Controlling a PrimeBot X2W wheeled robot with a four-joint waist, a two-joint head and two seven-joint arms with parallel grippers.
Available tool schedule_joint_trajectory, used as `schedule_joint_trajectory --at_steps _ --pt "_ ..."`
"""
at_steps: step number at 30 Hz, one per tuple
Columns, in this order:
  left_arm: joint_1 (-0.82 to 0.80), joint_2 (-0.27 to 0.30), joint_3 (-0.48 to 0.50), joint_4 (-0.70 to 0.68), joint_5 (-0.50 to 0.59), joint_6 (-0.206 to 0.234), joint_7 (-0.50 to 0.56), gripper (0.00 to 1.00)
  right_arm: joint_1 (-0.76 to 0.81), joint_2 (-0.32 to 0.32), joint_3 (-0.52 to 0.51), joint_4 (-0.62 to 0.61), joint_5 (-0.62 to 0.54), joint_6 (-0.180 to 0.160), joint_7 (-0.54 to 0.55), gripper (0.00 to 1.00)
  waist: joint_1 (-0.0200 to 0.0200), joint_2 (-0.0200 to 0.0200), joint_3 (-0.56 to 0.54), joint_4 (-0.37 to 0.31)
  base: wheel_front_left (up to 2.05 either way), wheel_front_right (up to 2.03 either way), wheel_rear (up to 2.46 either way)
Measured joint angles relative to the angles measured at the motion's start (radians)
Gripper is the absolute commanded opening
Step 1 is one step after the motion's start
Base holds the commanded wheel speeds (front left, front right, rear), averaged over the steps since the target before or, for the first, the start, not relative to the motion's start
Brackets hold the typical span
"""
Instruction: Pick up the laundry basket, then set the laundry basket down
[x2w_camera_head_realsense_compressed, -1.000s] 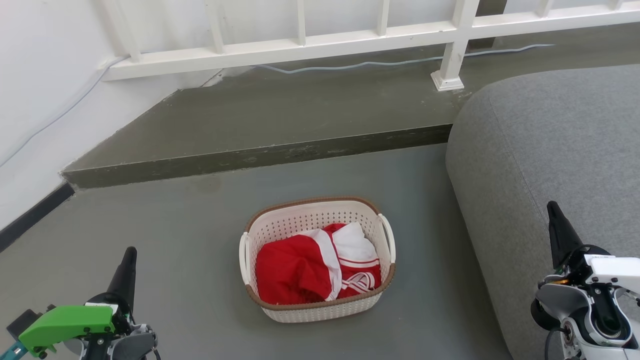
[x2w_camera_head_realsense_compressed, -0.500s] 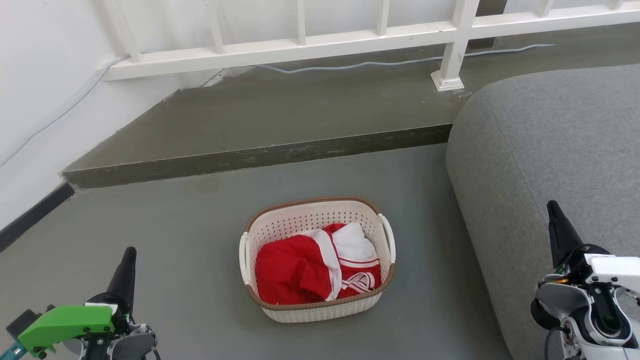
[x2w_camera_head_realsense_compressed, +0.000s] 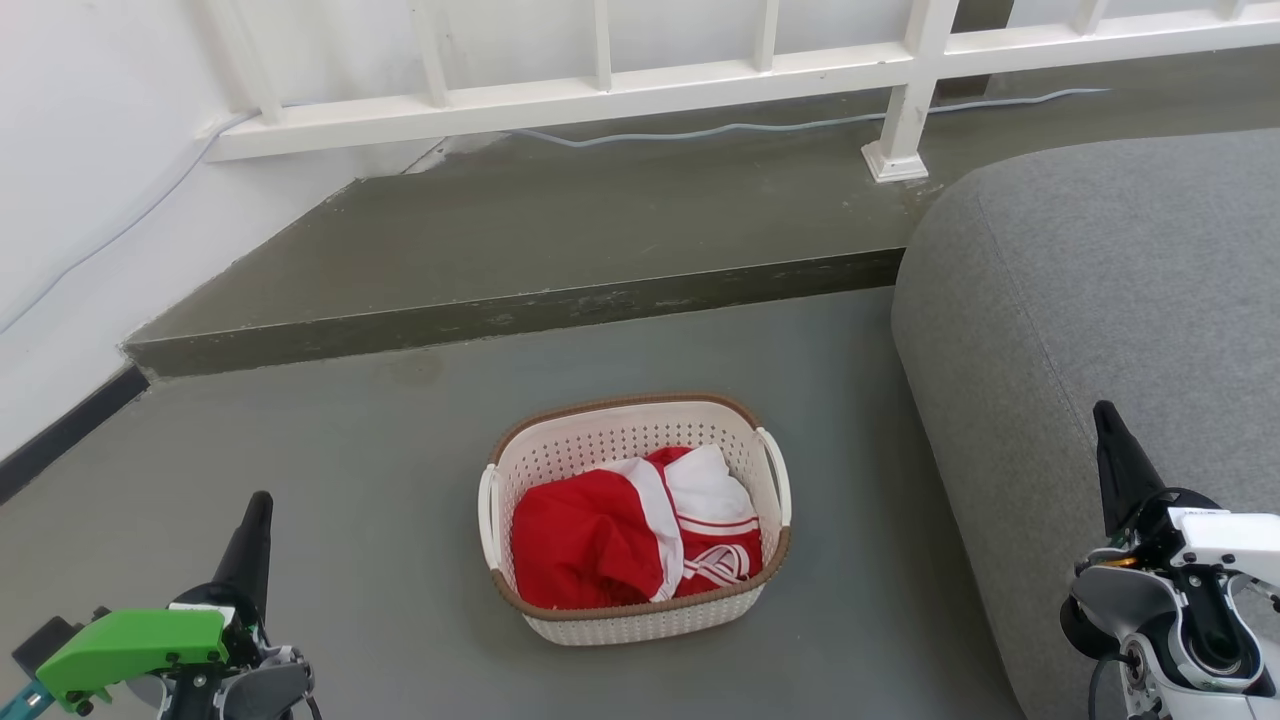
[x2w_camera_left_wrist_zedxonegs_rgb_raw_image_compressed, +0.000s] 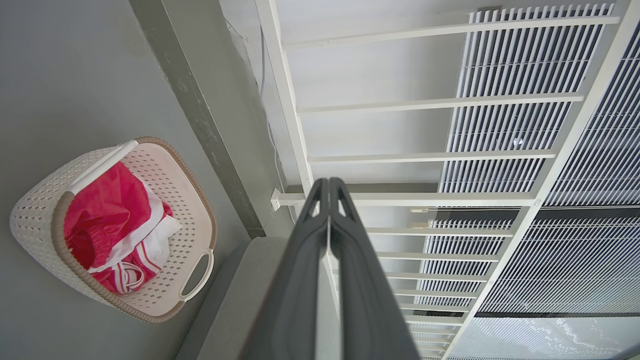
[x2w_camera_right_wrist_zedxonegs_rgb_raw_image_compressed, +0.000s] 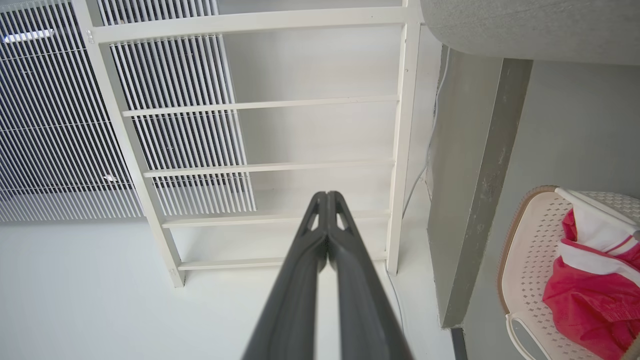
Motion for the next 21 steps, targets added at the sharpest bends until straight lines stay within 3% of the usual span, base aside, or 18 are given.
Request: schedule_joint_trajectory --at_steps 21 --pt "-0.003 -0.001 0.002 0.0 0.0 0.0 0.0 0.0 0.0 0.001 -0.001 0.0 0.0 0.0 0.0 0.0 0.0 0.0 0.0 0.0 0.0 0.0 0.0"
